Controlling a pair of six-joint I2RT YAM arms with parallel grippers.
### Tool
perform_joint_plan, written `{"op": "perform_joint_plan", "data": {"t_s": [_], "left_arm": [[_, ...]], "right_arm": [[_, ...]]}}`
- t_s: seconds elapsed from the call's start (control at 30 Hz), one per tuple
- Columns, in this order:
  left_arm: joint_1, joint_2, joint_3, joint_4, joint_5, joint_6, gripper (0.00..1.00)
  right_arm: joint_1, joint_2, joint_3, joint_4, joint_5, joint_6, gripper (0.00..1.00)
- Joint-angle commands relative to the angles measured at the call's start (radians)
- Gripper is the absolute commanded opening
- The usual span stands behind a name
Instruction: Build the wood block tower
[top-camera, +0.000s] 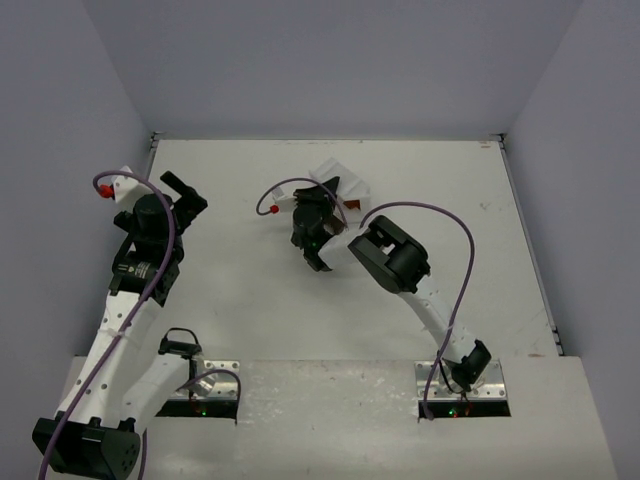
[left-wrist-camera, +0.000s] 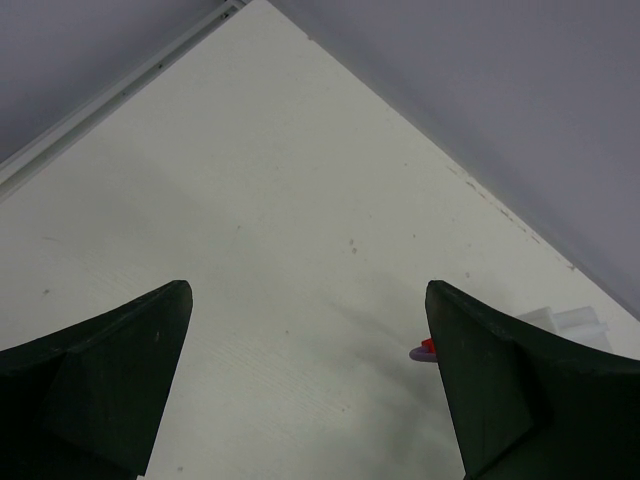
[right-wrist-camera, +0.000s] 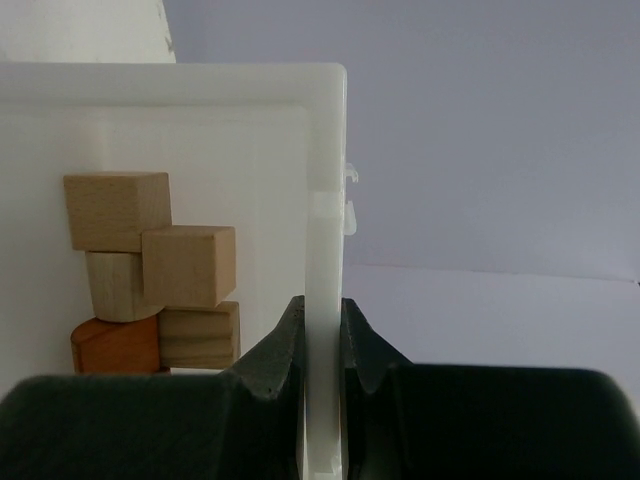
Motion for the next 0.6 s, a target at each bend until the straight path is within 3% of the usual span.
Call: {"op": "perform_joint_plan", "data": {"t_s": [0.0, 0.4, 0.57], "left_arm": [[-0.005, -0.006, 0.045, 0.012, -0.013, -0.009, 1.00], [-0.005, -0.002, 0.047, 0.009, -0.006, -0.007, 1.00], [-0.005, 0.000, 0.048, 0.008, -0.005, -0.006, 1.00]], "right_arm": [[0.031, -0.055, -0.007, 0.380, 0.051, -0.138, 0.00], [0.074, -0.013, -0.012, 0.488, 0.071, -0.213, 0.00], [0.077, -0.030, -0.036, 0.447, 0.081, -0.177, 0.00]]}}
